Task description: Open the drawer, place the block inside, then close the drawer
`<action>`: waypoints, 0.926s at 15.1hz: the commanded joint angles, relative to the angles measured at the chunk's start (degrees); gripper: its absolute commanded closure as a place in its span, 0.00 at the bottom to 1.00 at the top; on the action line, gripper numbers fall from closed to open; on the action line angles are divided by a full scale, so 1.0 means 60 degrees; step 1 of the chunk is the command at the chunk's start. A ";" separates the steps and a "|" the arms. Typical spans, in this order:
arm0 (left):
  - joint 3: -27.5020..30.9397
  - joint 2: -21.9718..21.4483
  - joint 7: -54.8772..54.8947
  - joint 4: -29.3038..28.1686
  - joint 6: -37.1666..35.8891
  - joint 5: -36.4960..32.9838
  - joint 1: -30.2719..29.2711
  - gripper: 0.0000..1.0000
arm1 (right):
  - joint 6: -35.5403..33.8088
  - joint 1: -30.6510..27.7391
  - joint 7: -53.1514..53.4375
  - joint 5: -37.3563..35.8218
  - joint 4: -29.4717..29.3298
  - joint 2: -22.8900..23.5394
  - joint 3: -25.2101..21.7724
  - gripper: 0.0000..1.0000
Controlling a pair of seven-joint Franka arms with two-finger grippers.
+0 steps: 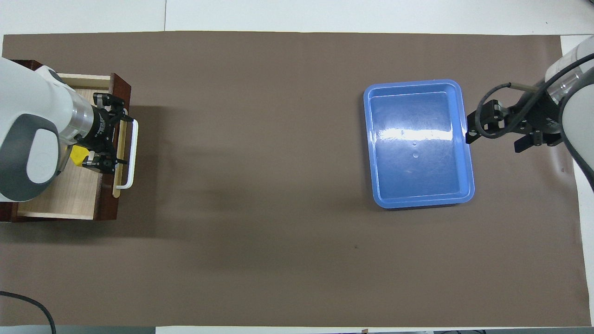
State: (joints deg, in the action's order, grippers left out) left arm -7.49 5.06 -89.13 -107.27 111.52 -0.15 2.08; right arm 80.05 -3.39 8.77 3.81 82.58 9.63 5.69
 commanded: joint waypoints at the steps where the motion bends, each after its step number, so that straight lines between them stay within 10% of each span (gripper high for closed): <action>1: 0.0150 -0.0243 0.0045 -0.0664 0.0294 -0.0996 -0.0025 0.00 | 0.0688 0.0052 -0.1503 -0.0590 0.1145 -0.1030 -0.0113 0.00; 5: 0.0150 -0.0214 0.0221 -0.0564 0.0354 -0.2286 -0.0142 0.00 | 0.1422 0.0008 -0.1653 -0.0679 0.2698 -0.2393 -0.0113 0.00; 14: 0.0252 -0.0170 0.0628 -0.0520 0.0895 -0.2949 -0.1576 0.00 | 0.1806 -0.0358 -0.2093 -0.0533 0.2174 -0.1576 -0.0128 0.00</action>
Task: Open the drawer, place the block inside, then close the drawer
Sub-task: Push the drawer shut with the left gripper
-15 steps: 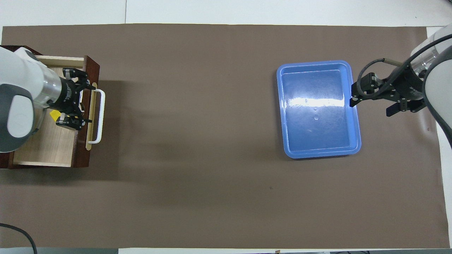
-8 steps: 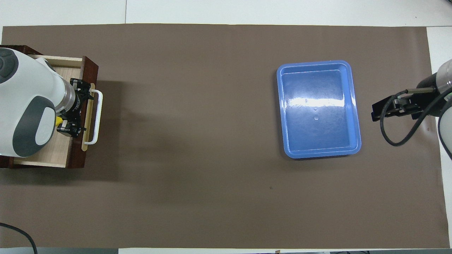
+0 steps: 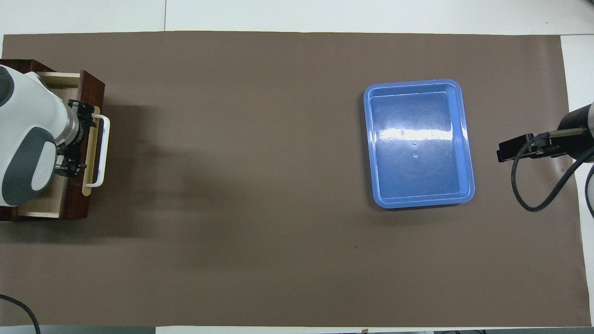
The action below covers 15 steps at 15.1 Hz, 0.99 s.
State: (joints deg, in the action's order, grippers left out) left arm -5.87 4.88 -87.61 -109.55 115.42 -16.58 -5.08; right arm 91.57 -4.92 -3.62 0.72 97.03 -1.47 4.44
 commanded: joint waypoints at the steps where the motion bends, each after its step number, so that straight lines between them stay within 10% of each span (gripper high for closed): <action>1: -0.0032 -0.0125 0.0697 -0.0140 0.0261 -0.0210 -0.0557 0.00 | -0.0260 -0.0074 0.0147 -0.0075 -0.0234 0.0245 0.0081 0.00; 15: -0.0222 -0.0519 0.2337 -0.0023 -0.0266 0.0285 -0.0251 0.00 | -0.0086 -0.0103 -0.0246 -0.0280 -0.0248 0.0230 -0.0036 0.00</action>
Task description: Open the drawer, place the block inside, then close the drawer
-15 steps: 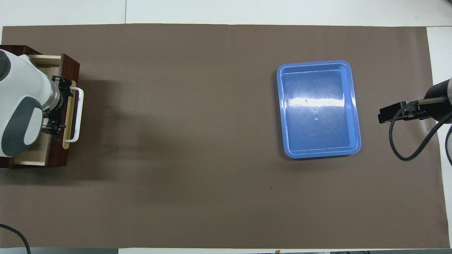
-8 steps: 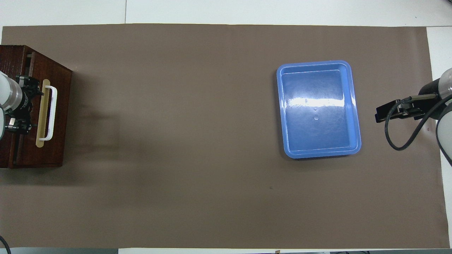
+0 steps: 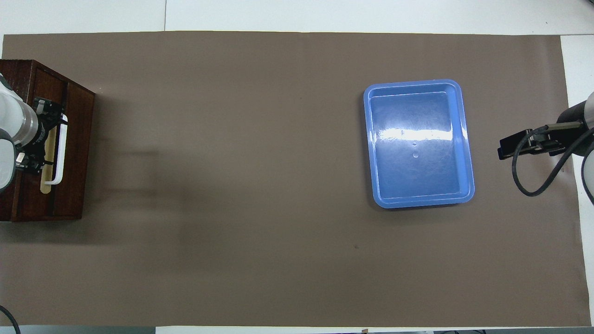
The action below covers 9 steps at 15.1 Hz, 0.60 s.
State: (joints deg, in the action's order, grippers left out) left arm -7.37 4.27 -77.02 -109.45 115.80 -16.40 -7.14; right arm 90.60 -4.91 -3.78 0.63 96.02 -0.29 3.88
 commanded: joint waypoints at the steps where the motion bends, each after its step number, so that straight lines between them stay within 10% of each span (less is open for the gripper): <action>1: 0.0028 -0.0578 0.1330 0.0149 -0.0505 0.0663 0.0092 0.00 | 0.0076 -0.0061 -0.0220 -0.0483 -0.0094 0.0034 0.0071 0.00; 9: -0.0148 -0.0770 0.6341 0.1264 -0.3492 0.2146 0.0823 0.00 | 0.0003 -0.0075 -0.0132 -0.0471 -0.0094 0.0034 0.0071 0.00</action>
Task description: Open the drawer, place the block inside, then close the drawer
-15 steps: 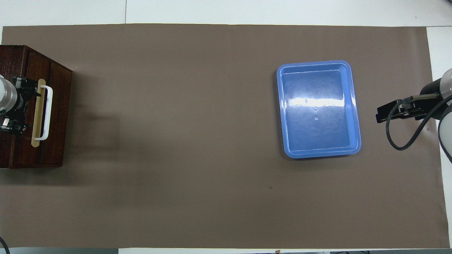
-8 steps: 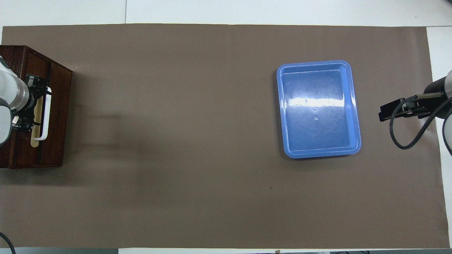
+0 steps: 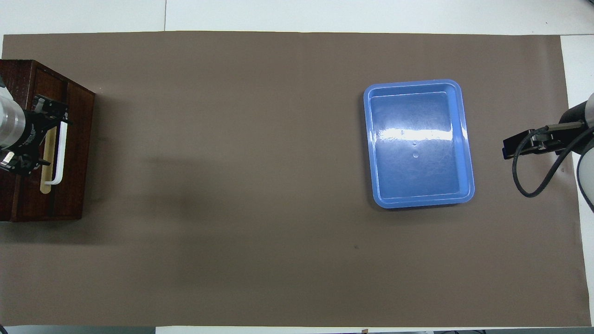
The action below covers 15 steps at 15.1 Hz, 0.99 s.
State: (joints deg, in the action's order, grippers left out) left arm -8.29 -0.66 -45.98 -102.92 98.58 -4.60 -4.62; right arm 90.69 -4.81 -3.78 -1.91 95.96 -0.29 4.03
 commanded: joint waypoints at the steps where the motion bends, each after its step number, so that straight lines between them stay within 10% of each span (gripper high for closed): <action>1: 0.0004 0.0080 0.1870 0.0292 -0.0856 0.0238 0.0476 0.00 | -0.0026 -0.0107 -0.0131 -0.0033 -0.0085 0.0049 0.0061 0.00; 15: 0.0313 0.0857 0.5964 0.2519 -0.3320 0.0504 0.0710 0.00 | -0.0041 0.0025 -0.0146 0.0202 -0.0099 0.0005 -0.0128 0.00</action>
State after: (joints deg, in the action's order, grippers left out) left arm -7.13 3.13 -11.51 -90.87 81.19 -0.74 -1.52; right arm 90.69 -4.82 -3.78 -1.55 95.88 -0.29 3.94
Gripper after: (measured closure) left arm 0.000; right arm 0.000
